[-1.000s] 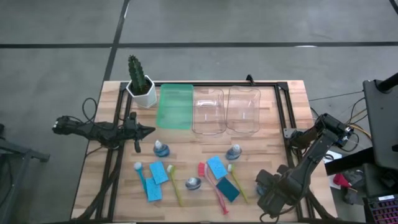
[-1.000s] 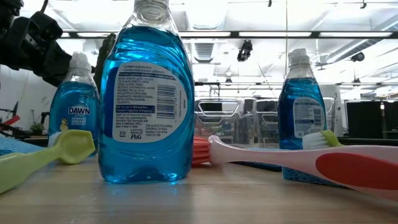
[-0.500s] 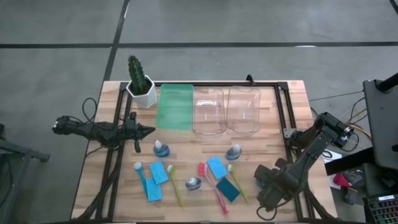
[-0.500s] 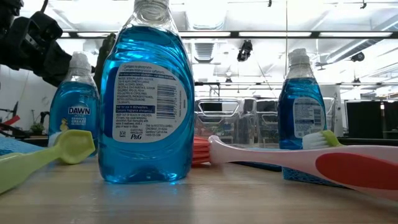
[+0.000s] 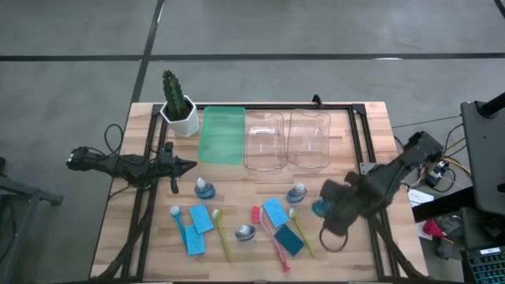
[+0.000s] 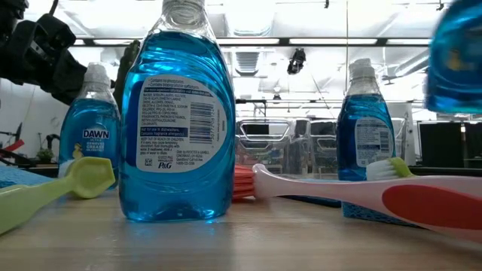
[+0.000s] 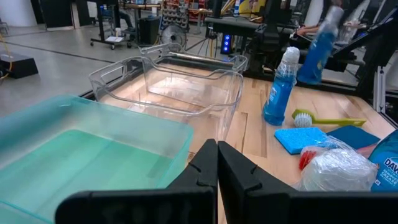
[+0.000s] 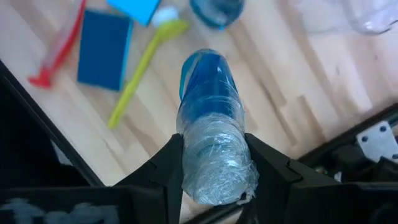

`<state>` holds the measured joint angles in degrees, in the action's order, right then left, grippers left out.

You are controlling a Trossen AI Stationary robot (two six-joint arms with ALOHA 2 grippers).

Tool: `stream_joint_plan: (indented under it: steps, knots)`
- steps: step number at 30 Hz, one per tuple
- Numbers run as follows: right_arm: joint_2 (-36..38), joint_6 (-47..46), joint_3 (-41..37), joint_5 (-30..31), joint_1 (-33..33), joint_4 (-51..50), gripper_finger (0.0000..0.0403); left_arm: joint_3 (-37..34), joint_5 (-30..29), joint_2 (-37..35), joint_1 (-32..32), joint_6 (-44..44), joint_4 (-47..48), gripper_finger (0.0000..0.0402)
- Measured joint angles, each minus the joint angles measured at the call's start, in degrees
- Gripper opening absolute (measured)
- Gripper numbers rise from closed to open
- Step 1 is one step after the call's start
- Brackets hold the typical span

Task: Pick & Place Kitchen Sink Supplies
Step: Put the blue dishwashing liquid bottle into the right transparent bin

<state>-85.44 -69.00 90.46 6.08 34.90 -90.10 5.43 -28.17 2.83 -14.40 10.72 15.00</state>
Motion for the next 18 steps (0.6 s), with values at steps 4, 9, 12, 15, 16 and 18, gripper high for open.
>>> stream_joint_plan:
  steps: [4, 9, 12, 15, 16, 18]
  knots:
    - [4.30, 0.81, -0.07, -0.19, -3.67, 0.00, 0.0129, 0.00, 0.01, 0.00, 0.00, -0.01, 0.00, 0.0005]
    - [8.41, 3.61, -0.07, -0.29, -9.01, 0.00, 0.0129, 0.00, -0.01, 0.00, 0.00, 0.00, 0.00, 0.0005]
    - [9.99, 6.03, -0.09, 0.16, -12.72, 0.00, 0.0130, 0.02, 0.01, 0.00, 0.00, 0.00, 0.00, 0.0005]
    - [11.18, 9.66, -0.09, 0.04, -16.50, 0.03, 0.0130, 0.02, 0.00, 0.00, -0.01, 0.00, 0.00, 0.0005]
    - [11.41, 10.95, -0.09, -0.07, -17.77, 0.02, 0.0130, 0.02, 0.01, 0.00, -0.02, 0.00, 0.00, 0.0005]
    - [11.91, 13.43, -0.09, -0.14, -20.20, 0.05, 0.0130, 0.00, 0.01, 0.00, 0.01, 0.00, 0.00, 0.0005]
